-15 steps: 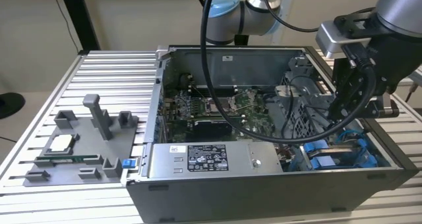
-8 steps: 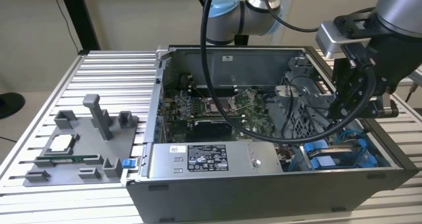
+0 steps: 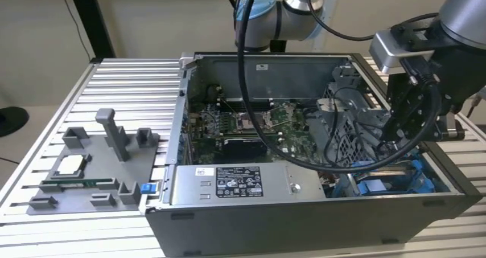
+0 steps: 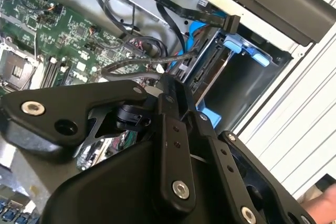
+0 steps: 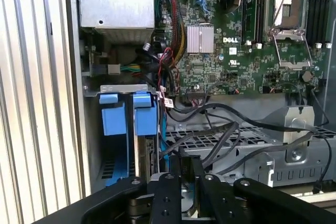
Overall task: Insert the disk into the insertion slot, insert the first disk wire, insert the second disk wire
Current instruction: 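Insert the first disk wire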
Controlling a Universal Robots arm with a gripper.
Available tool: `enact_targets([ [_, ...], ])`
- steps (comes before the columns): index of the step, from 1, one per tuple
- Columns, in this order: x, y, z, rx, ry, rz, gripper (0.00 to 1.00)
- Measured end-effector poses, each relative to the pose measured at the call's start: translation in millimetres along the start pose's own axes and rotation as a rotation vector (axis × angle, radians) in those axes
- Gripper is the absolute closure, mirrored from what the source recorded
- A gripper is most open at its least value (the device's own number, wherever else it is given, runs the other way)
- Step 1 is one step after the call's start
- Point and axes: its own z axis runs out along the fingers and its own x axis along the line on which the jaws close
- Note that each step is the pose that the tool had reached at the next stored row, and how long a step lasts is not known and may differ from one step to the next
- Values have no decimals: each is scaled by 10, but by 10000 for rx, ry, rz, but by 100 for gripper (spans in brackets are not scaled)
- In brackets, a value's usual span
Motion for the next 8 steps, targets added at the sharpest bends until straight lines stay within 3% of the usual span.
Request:
enact_targets([
  [8,111,-97,53,-19,-9,-115,100],
])
